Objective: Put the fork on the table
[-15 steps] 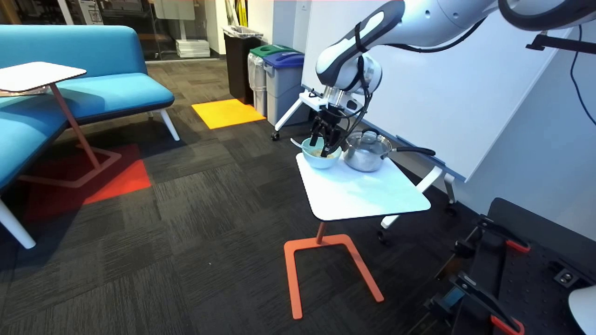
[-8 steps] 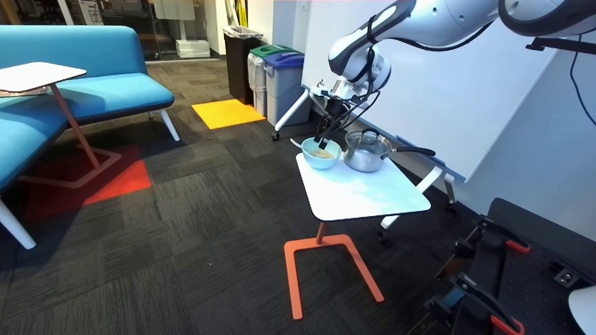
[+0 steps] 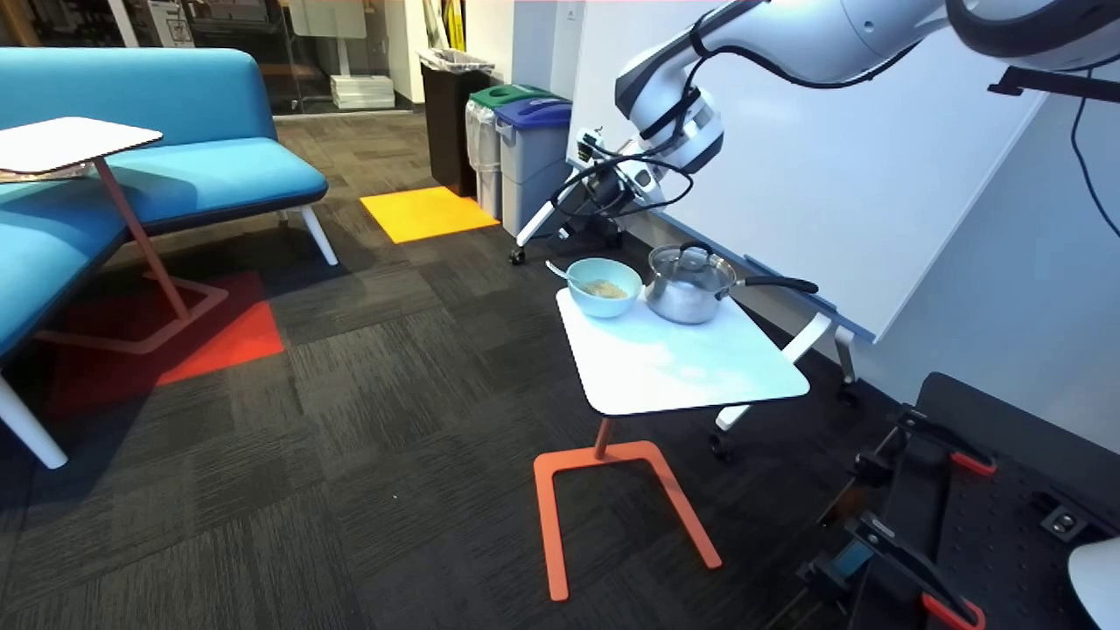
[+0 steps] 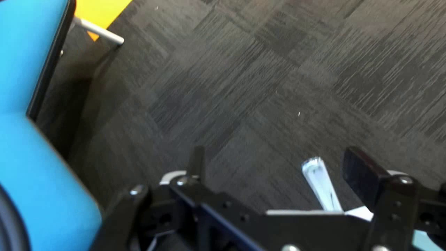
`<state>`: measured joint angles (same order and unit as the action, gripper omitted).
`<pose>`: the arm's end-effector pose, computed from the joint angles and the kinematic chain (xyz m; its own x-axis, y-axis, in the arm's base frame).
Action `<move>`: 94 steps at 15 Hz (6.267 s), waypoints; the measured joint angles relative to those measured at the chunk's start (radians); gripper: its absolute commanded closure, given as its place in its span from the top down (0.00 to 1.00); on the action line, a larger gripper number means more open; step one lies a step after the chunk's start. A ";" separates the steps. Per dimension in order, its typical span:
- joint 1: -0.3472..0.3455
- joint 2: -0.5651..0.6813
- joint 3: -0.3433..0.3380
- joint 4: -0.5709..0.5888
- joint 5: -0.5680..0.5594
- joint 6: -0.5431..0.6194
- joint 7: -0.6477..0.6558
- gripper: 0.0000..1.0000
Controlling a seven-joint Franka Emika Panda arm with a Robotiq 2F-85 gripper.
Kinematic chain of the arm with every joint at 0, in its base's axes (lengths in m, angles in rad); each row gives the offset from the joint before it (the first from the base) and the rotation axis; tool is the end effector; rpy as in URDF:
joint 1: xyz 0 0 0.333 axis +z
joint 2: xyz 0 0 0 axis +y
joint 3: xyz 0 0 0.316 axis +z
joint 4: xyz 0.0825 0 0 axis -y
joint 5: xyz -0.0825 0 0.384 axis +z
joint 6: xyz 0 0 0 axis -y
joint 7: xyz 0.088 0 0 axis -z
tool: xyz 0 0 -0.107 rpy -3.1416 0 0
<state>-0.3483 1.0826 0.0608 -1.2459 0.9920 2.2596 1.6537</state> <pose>0.7156 -0.2004 0.1024 -0.7542 -0.2444 -0.6095 -0.5365 0.7646 0.3572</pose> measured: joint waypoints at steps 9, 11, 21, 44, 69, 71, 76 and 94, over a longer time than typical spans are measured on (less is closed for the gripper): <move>0.030 0.009 -0.019 -0.007 0.071 0.074 -0.098 1.00; 0.035 0.014 -0.017 -0.007 0.099 0.114 -0.179 1.00; 0.066 0.042 -0.035 -0.006 0.183 0.204 -0.450 1.00; 0.146 0.109 -0.108 0.016 0.134 0.331 -0.431 0.01; -0.062 -0.306 -0.082 -0.358 0.402 -0.040 -0.631 0.01; -0.037 -0.374 -0.112 -0.457 0.436 -0.025 -0.652 0.01; 0.088 -0.515 -0.195 -0.721 0.433 0.134 -0.662 0.01; 0.344 -0.416 -0.221 -0.885 0.248 0.519 -0.607 0.01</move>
<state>-0.0041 0.6671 -0.1607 -2.1311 1.2397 2.7789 1.0470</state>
